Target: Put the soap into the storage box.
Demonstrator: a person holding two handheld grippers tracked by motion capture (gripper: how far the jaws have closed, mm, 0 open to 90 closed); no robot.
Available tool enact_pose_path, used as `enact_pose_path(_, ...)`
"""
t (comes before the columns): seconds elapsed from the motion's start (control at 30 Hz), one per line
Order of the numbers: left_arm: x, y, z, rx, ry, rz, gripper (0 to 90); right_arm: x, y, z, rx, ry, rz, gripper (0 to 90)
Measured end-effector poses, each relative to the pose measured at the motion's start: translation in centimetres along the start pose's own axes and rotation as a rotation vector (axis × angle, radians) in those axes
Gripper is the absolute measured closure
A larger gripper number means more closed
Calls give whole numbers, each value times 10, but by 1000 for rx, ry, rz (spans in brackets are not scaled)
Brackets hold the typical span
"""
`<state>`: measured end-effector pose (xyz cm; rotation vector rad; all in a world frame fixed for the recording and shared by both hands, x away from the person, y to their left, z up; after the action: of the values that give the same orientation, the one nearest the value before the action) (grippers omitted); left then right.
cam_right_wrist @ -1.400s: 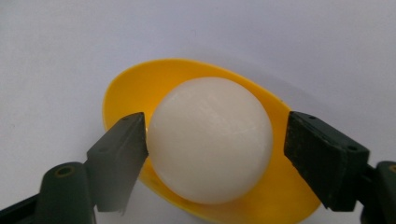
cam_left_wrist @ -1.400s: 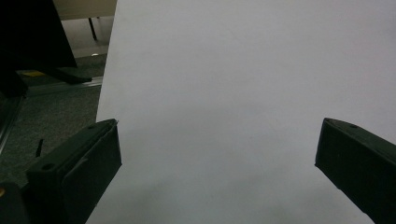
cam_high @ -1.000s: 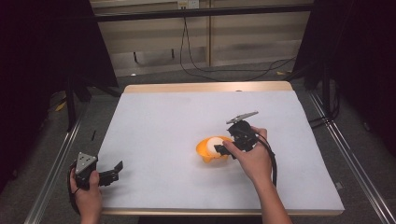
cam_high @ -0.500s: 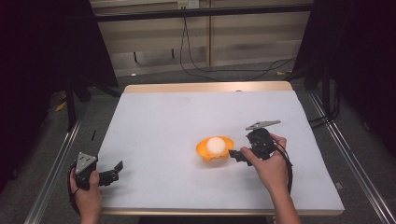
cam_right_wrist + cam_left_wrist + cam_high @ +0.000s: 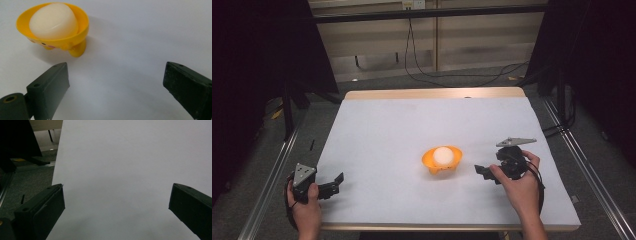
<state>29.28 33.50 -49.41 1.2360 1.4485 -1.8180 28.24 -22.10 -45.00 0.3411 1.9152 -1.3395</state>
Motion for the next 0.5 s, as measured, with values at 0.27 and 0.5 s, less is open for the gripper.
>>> enact_pose_path(0.27,0,0,0,0,1,3,2,16,-13,17,35,29,5,55)
enact_pose_path(0.5,0,0,0,-1,6,3,2,28,-24,31,59,60,14,51)
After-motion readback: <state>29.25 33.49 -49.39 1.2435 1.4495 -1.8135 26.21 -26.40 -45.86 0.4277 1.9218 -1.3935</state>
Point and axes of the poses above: each handheld gripper's, and its own axes: y roughly forward along the jaws, x roughly out of its underside, z roughly to its right, the point moved 2 cm from there along y, roughly forward along the jaws, and after that the axes turned 1 degree about z, right-handed, at the moved point
